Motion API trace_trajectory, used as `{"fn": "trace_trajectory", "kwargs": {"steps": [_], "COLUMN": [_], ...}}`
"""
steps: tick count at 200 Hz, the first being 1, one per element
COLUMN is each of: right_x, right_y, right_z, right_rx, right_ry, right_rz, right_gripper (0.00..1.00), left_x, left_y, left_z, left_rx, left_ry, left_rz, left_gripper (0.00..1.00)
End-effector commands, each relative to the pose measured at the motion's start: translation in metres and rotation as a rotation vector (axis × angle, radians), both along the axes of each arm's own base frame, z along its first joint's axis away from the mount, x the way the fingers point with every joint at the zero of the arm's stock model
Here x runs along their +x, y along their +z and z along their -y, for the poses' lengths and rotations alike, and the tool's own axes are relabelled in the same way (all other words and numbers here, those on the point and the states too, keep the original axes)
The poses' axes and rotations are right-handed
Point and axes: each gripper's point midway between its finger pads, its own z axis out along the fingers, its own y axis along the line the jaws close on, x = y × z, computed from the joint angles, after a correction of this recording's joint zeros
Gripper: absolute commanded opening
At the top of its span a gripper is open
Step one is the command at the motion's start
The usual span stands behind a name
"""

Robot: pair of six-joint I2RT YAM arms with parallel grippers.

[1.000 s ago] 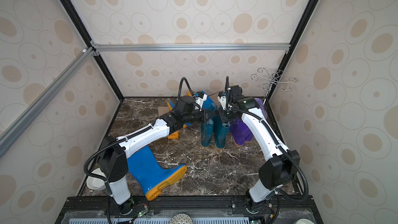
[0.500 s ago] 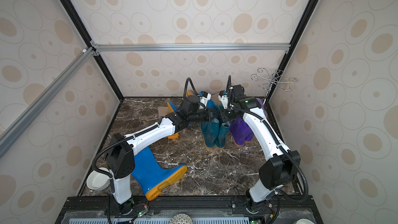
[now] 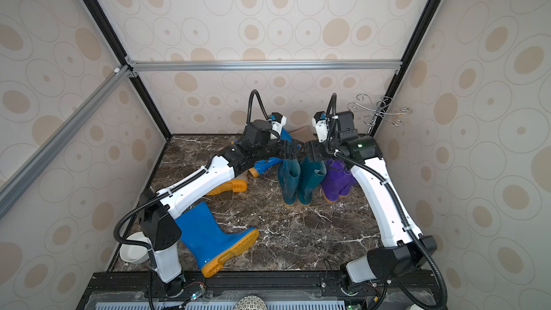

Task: Match and arrange rain boots in pairs
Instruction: Pair a pair of rain boots at the center of the board, then adjust the rain boot at the center of the board.

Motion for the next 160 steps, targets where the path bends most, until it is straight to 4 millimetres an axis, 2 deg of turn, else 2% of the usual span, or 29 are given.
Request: {"fn": "trace_trajectory", "kwargs": {"steps": [1,15,36,48,63,79,89,105,130,160], "right_x": [-0.009,-0.012,-0.017,-0.019,-0.023,-0.026,-0.028,-0.030,-0.033,-0.038], "right_y": [0.024,0.029,0.032,0.033,0.033,0.032,0.031,0.028,0.022,0.011], "right_z": [0.005,0.005,-0.007,-0.018,-0.033,-0.050,-0.060,-0.072,-0.084,-0.093], "right_rx": [0.009,0.008,-0.026,-0.029,-0.034,-0.048,-0.049,-0.042,-0.008,0.011], "right_ry": [-0.017,-0.013,0.021,0.053,0.096,0.142,0.169,0.197,0.233,0.269], "right_rz": [0.065,0.072,0.090,0.095,0.103,0.114,0.118,0.128,0.125,0.099], "right_gripper": [0.72,0.72,0.72,0.72,0.72,0.72,0.72,0.72,0.72,0.72], "left_x": [0.005,0.008,0.011,0.015,0.013,0.001,-0.010,-0.029,-0.060,-0.089], "left_y": [0.007,-0.002,-0.020,-0.040,-0.074,-0.108,-0.128,-0.156,-0.203,-0.238], "left_z": [-0.054,-0.081,-0.124,-0.158,-0.204,-0.250,-0.269,-0.288,-0.301,-0.317], "left_rx": [0.160,0.184,0.214,0.231,0.235,0.296,0.338,0.404,0.448,0.499], "left_ry": [0.097,0.142,0.226,0.311,0.414,0.536,0.572,0.621,0.653,0.685], "left_rz": [0.052,0.017,-0.034,-0.093,-0.217,-0.317,-0.366,-0.429,-0.535,-0.604], "left_gripper": [1.00,1.00,1.00,1.00,1.00,1.00,1.00,0.99,0.94,0.87]}}
